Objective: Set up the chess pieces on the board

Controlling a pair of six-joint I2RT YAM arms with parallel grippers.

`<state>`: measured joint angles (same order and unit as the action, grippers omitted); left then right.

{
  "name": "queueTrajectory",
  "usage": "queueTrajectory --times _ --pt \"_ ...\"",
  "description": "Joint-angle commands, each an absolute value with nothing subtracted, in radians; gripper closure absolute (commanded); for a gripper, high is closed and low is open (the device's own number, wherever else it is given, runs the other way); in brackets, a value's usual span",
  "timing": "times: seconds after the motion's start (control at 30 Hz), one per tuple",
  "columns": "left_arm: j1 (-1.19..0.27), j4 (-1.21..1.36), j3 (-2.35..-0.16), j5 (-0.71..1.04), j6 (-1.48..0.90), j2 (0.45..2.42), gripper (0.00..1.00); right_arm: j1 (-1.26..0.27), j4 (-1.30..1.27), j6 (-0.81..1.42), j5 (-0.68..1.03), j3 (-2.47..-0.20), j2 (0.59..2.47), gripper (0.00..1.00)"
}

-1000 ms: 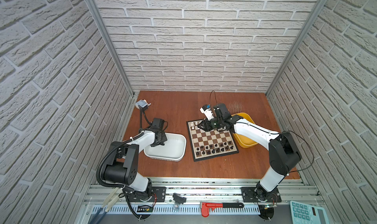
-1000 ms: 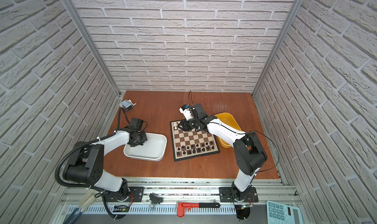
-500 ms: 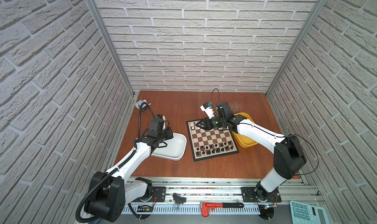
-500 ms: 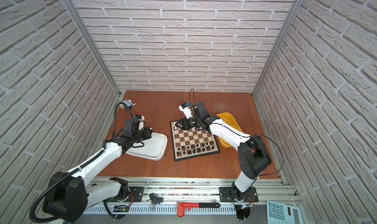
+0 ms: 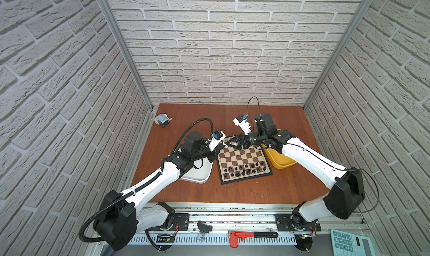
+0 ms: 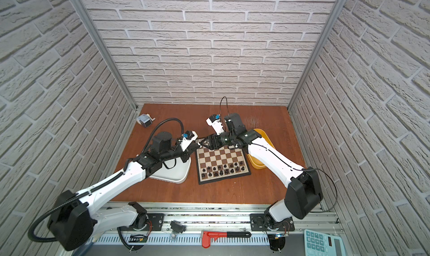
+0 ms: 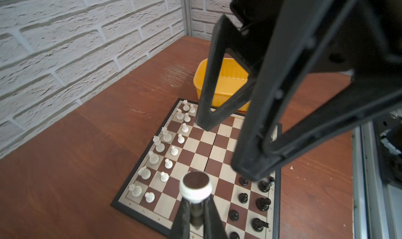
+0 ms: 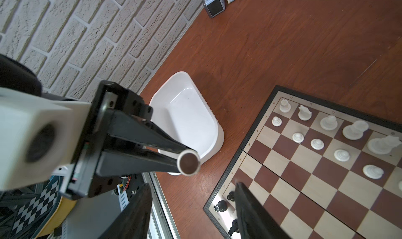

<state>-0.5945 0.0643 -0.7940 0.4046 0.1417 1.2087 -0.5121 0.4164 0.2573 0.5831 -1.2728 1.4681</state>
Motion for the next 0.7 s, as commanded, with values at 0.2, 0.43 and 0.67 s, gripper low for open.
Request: queueTrajectory --times 0.2,0.43,0.67 --pt "-0.643 0.092 -0.853 0.483 0.317 1.255 0.93 -0.509 0.443 0.25 0.588 -1.251 1.446 0.4" --pt "-0.647 0.097 -0.857 0.462 0.315 1.24 0.93 -0.502 0.452 0.265 0.592 -1.245 1.476 0.46" --pt "-0.647 0.1 -0.851 0.458 0.326 1.236 0.94 -0.503 0.442 0.283 0.609 -1.216 1.484 0.54"
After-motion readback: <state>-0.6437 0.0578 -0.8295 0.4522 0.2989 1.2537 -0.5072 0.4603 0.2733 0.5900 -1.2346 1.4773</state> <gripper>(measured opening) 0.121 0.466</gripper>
